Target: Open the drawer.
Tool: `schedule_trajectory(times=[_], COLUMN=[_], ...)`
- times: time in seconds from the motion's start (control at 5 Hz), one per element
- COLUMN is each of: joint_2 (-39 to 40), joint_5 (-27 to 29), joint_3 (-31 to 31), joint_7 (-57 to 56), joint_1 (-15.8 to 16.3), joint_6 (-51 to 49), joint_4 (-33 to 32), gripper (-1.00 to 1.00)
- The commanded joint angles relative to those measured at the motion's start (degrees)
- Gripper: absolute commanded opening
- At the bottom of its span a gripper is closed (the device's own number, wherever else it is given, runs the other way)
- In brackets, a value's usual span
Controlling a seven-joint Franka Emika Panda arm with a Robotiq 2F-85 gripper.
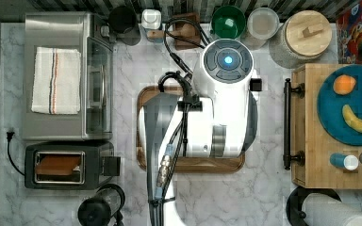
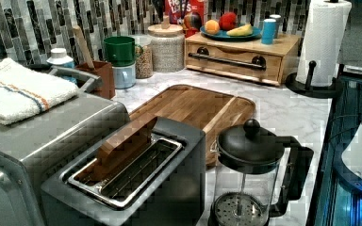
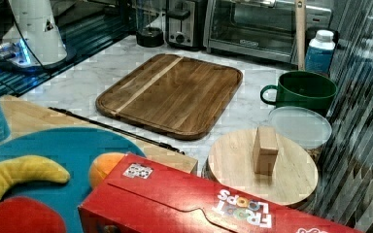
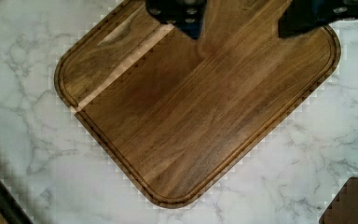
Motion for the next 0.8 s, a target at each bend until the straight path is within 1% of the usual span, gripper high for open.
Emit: schedule_trajectory(times=[0.2, 0.4, 0.6, 0.8], joint_2=[0.1, 0.1, -1.6, -3.6], joint_5=[0.1, 0.1, -0.4, -1.0], joint_3=[0.2, -0.1, -0.2, -0.6], joint_7=[-0.1, -0.1, -4.7, -14.0], joint_1=[-0.2, 0.0, -0.4, -2.2], joint_6=[0.1, 0.1, 1.7, 4.2], joint_4=[0.0, 0.0, -3.1, -7.0], gripper=[1.00, 1.00, 1.00, 1.00])
